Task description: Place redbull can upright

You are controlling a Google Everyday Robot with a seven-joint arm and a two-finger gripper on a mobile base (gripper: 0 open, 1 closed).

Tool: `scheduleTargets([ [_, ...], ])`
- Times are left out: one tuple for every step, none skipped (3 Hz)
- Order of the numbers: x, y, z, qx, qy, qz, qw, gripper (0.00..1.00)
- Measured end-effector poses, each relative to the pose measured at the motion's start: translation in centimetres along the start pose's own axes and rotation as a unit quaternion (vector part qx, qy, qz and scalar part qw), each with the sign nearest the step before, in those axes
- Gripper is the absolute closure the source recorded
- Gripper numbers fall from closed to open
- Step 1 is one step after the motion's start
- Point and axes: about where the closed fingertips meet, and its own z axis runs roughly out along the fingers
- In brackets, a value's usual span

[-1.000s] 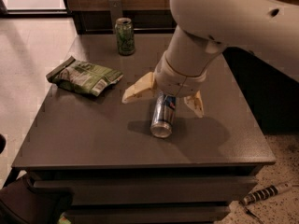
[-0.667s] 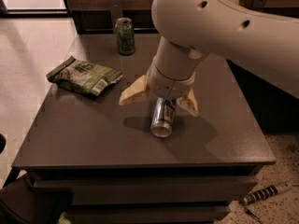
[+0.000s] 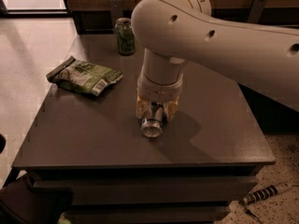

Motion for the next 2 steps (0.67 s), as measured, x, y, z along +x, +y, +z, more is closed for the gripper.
scheduleTargets([
  [0.04, -0.04, -0.09, -0.001, -0.001, 0.000, 1.0000, 0.69],
  [0.07, -0.08, -0.17, -0.001, -0.002, -0.001, 1.0000, 0.93],
])
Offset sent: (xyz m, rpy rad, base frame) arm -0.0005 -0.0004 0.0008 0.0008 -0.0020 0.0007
